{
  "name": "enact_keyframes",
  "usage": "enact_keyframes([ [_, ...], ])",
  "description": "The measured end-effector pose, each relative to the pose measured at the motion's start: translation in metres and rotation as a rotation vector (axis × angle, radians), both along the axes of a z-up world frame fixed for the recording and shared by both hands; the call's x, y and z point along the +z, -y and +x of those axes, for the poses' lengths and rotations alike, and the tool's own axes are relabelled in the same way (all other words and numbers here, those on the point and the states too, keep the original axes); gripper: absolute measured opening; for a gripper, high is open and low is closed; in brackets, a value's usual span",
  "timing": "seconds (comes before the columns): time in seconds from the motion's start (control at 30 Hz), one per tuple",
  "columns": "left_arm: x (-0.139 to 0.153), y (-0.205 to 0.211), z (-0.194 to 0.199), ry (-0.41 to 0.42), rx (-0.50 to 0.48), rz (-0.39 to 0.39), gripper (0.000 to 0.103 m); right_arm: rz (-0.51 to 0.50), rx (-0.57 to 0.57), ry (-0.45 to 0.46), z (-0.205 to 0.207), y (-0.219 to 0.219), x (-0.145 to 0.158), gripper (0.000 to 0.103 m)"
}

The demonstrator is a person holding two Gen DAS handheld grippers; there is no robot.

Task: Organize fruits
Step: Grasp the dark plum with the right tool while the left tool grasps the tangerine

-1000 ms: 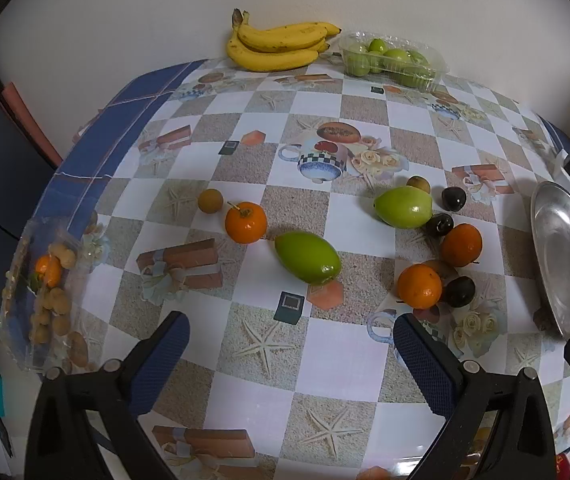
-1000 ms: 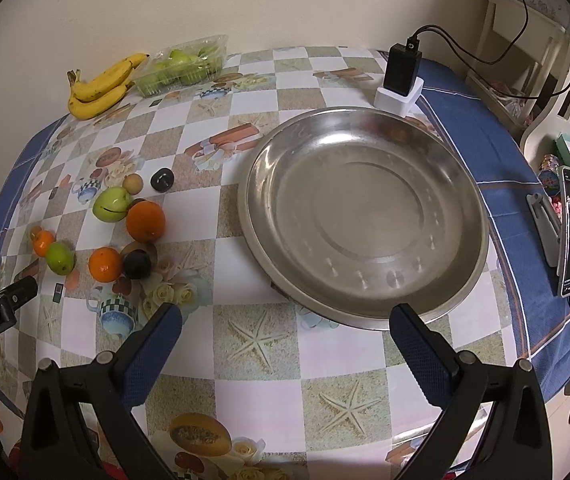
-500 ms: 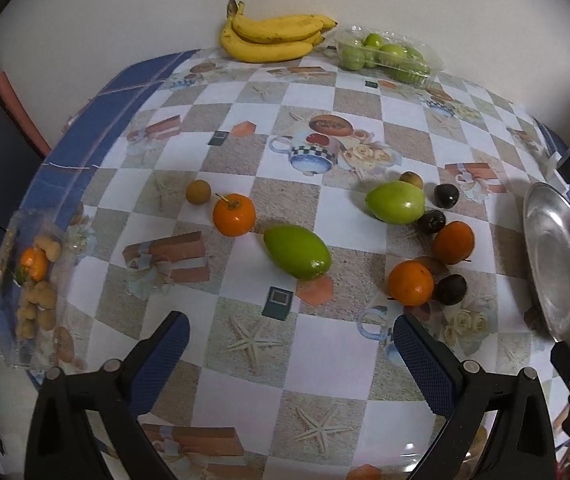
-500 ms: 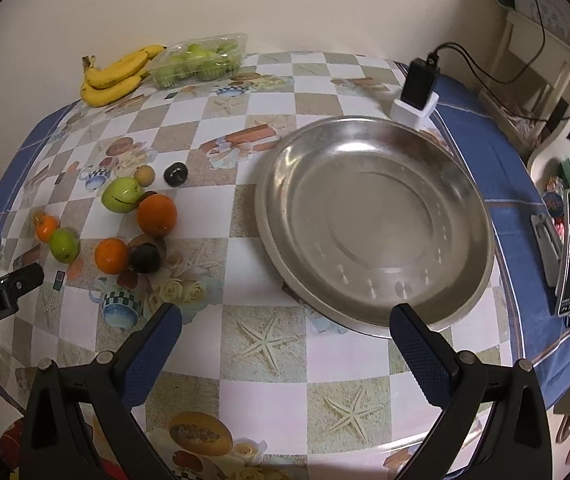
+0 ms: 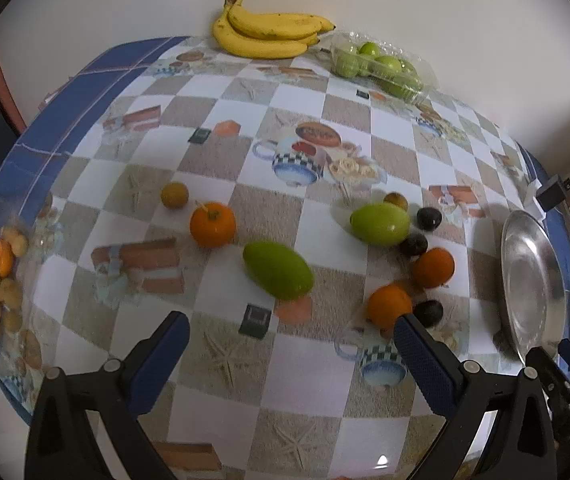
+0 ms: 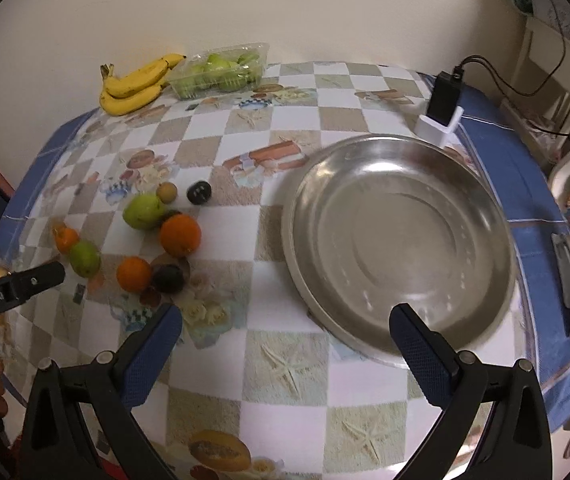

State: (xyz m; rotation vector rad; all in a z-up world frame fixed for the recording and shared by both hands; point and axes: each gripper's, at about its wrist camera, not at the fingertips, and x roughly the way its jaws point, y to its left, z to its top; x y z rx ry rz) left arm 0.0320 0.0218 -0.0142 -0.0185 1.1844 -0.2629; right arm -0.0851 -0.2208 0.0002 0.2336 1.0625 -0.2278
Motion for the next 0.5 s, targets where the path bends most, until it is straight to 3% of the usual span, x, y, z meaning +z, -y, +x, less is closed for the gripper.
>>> enact_keyframes([
  [0.33,0.014,-0.006,0.038,0.037,-0.064,-0.06,0.103,0.152,0.037,0.005,0.033,0.001,0.006,0.103],
  [0.5,0.005,-0.012,0.058,-0.053,-0.089,-0.041,0.103,0.168,0.043,-0.018,0.052,-0.011,0.003,0.102],
])
